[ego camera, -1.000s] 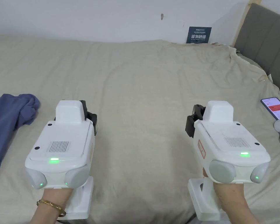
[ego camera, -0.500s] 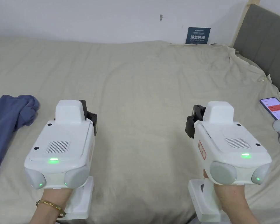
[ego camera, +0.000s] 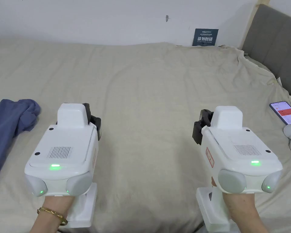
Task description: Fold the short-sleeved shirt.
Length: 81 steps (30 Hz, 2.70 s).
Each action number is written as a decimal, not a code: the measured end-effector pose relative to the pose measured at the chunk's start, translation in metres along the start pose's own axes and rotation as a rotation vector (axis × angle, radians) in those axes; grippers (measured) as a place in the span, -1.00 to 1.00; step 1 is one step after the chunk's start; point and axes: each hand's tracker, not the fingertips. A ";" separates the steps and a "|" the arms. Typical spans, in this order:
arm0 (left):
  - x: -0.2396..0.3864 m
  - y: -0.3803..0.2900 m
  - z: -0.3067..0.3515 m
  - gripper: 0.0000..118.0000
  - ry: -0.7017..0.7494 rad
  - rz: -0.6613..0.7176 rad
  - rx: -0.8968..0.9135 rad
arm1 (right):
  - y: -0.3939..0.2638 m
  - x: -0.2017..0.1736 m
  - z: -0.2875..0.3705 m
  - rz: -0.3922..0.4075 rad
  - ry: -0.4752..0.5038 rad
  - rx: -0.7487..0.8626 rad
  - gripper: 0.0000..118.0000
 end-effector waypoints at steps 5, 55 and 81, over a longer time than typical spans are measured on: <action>0.000 0.001 0.000 -1.00 -0.004 0.003 0.004 | 0.000 0.000 0.000 -0.002 0.000 0.002 -1.00; -0.099 0.007 0.043 -1.00 0.264 0.027 0.033 | 0.020 -0.113 -0.023 0.079 0.296 0.039 -1.00; -0.214 -0.006 0.076 0.41 0.519 0.134 -0.079 | 0.023 -0.248 -0.031 0.139 0.587 0.027 -1.00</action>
